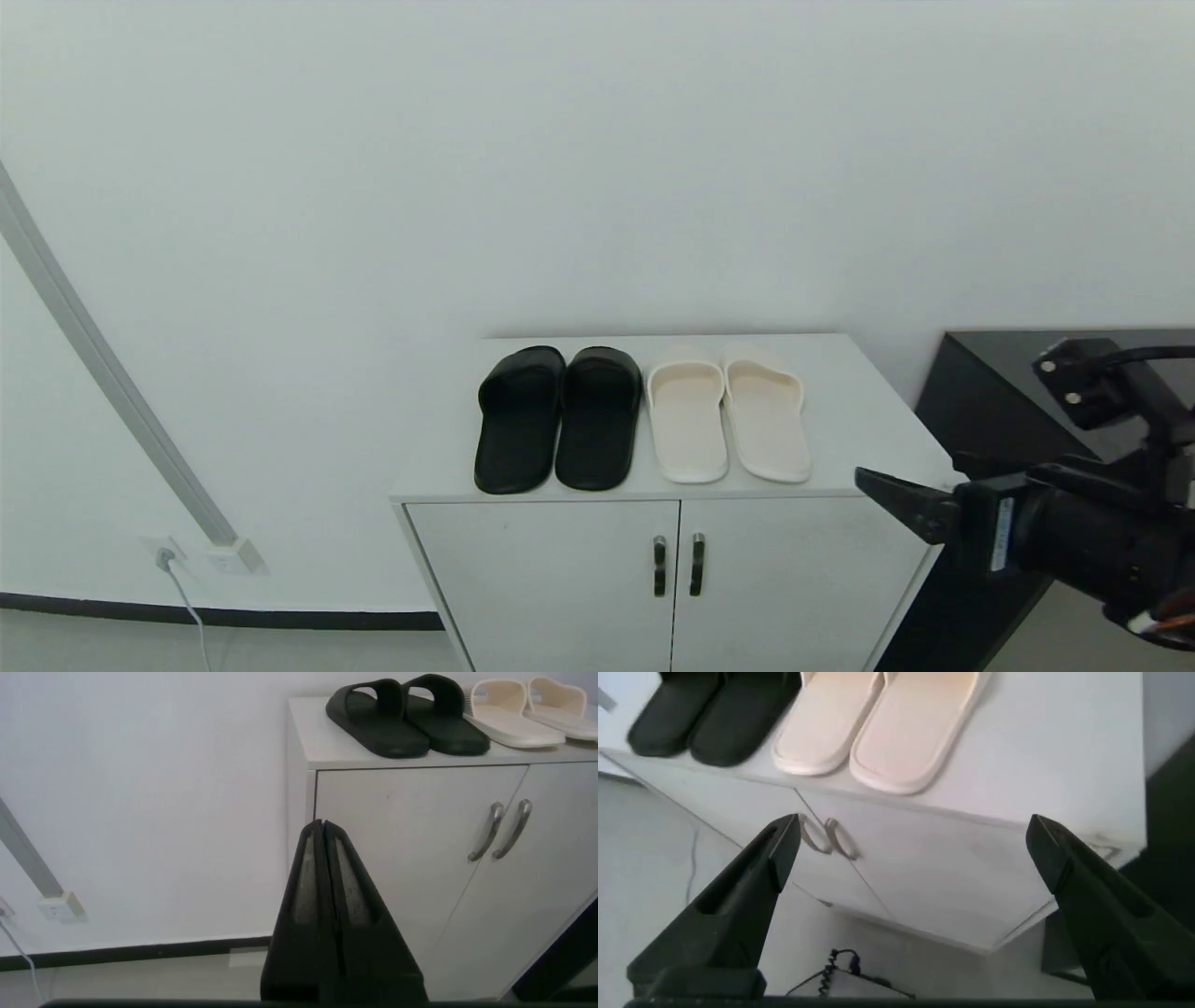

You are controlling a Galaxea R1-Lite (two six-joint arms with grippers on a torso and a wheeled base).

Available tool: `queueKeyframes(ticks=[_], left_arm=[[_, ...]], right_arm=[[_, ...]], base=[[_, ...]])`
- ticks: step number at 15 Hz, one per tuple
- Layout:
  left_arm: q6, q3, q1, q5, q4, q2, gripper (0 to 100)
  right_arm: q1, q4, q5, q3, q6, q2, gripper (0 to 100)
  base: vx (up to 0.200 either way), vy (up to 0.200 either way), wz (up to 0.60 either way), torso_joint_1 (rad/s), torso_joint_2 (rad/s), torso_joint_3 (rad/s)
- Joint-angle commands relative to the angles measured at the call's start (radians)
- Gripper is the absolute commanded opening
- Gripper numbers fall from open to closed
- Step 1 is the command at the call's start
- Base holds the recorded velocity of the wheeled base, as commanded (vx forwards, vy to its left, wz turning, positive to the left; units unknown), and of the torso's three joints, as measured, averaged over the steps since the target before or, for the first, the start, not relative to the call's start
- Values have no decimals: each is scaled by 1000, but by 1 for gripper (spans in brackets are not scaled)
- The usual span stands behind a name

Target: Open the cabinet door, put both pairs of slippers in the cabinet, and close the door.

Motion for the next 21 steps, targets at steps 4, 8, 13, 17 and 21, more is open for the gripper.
queueKeyframes(ticks=[4,8,13,17,21], left_arm=[[-1,0,0,-1,0,1,0],[-1,0,-1,-1,0,1,0],[-1,0,-1,-1,0,1,0],[-1,0,-1,-1,0,1,0],[-1,0,-1,-1,0,1,0]], right_arm=[[56,-55,-127,-193,5,305,100],[73,-57,-268,-308,5,434,100],[73,-193,-370,-370,3,601,100],[66,-210,-359,-462,-4,664,100],[49,-196,-340,-617,-60,747,100]], base=[[0,0,0,0,0,0],[0,0,0,0,0,0],[0,0,0,0,0,0],[0,0,0,0,0,0],[0,0,0,0,0,0]])
